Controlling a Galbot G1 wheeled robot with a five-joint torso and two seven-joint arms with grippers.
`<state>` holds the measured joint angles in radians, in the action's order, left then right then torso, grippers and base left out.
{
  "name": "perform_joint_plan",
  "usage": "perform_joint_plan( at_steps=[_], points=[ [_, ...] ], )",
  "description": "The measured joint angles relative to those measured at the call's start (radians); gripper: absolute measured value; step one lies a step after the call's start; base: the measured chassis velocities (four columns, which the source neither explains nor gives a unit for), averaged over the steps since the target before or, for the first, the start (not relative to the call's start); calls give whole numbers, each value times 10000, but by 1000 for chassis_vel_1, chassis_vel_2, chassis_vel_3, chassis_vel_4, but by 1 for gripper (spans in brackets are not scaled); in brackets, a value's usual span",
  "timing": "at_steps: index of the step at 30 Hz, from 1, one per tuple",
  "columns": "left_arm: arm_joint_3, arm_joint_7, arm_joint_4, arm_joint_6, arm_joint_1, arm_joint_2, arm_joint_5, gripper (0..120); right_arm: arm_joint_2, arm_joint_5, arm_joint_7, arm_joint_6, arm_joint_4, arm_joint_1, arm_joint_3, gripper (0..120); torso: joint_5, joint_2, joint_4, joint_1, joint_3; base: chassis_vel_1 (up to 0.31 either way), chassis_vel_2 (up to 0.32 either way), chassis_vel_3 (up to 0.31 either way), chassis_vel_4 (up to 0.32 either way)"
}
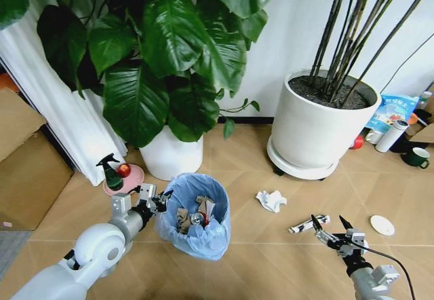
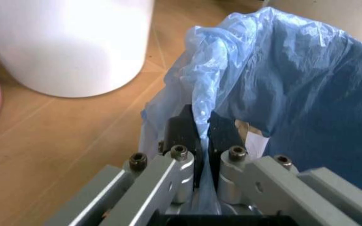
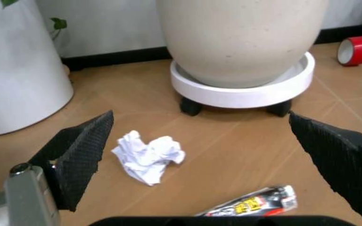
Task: Pick up the trash bin and place the garbage on the floor into it.
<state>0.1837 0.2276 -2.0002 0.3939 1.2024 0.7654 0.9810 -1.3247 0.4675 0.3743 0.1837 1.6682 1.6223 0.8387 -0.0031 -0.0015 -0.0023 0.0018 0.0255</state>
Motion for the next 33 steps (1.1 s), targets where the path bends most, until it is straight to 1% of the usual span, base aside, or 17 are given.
perform_joint_plan(
  at_steps=[12,22,33],
  points=[
    [-15,-1,10,3,-7,64,5,0,-8,-91,118,26,-66,-41,-9,100,0,0,0,0,0,-122,-75,116,76],
    [-12,-2,-6,3,0,73,2,0,0,-116,200,117,-49,-13,-6,100,0,0,0,0,0,-109,9,115,-11],
    [30,-2,-77,5,40,35,-8,0,29,-204,381,180,7,98,-24,100,-1,0,0,0,0,-70,5,69,-12]
  ],
)
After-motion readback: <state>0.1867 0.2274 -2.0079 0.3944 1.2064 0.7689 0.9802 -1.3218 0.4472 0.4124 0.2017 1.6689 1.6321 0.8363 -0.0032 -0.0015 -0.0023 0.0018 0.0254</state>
